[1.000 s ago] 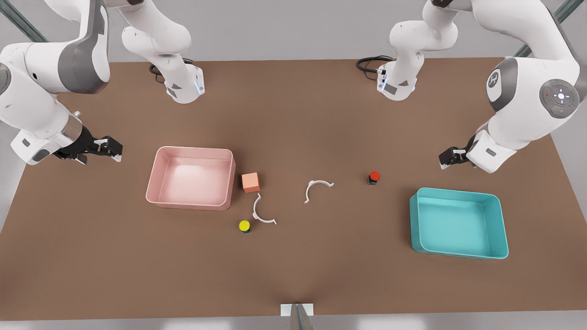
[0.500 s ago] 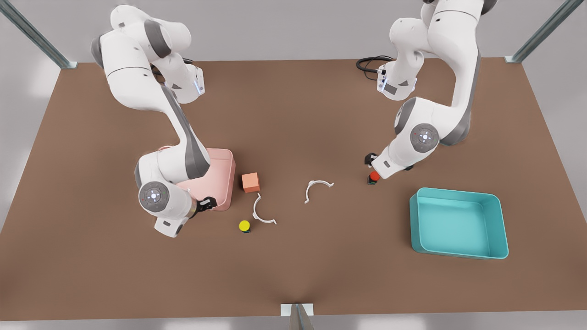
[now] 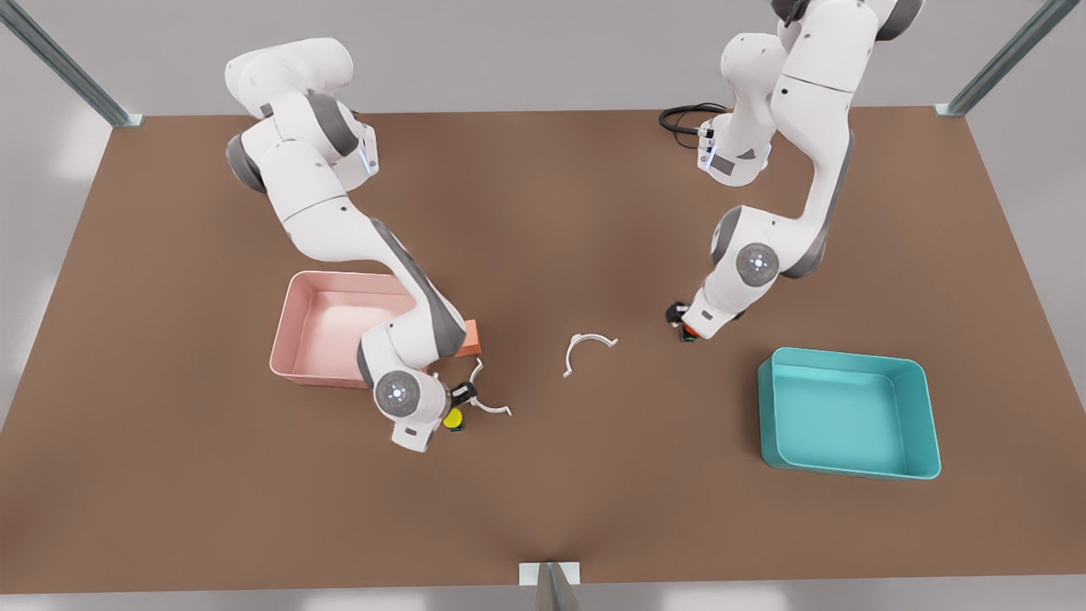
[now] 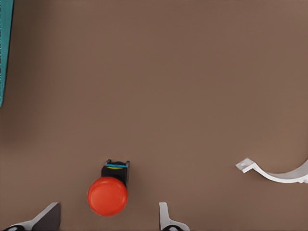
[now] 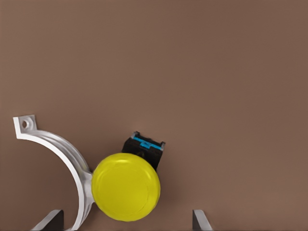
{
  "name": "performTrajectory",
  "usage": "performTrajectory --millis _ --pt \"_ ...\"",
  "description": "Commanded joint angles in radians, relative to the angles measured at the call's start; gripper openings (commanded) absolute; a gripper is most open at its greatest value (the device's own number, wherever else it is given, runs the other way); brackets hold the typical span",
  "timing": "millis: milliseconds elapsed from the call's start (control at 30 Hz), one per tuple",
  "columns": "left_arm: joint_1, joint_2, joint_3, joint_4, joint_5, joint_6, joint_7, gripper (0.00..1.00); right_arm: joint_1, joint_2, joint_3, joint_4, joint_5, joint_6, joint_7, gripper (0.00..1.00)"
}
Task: Place the red button in the blue storage box with the left arm, and place the yellow button in the pink storage box with the right arm
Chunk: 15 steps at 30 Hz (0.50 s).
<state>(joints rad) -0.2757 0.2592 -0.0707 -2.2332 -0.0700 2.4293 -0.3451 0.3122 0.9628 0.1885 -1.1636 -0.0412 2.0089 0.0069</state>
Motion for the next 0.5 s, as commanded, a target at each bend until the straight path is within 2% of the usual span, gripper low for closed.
performTrajectory --millis 0,333,367,433,467 --pt "0.006 0.015 0.000 -0.002 0.002 0.094 -0.132 1.00 0.016 0.008 -0.004 0.002 -0.005 0.079 0.027 1.00" --pt "-0.004 0.138 -0.001 0.000 0.002 0.186 -0.130 1.00 0.022 0.007 -0.007 -0.048 -0.023 0.091 0.058 1.00" --pt "-0.004 0.138 0.000 0.000 0.002 0.186 -0.130 1.00 0.019 0.007 -0.007 -0.050 -0.023 0.091 0.058 0.99" --pt "-0.004 0.137 0.000 -0.008 0.002 0.185 -0.129 0.90 0.021 0.004 -0.007 -0.065 -0.023 0.088 0.058 0.90" --pt "-0.004 0.135 -0.001 -0.016 0.002 0.185 -0.129 0.90 0.022 0.004 -0.007 -0.070 -0.023 0.088 0.058 0.87"
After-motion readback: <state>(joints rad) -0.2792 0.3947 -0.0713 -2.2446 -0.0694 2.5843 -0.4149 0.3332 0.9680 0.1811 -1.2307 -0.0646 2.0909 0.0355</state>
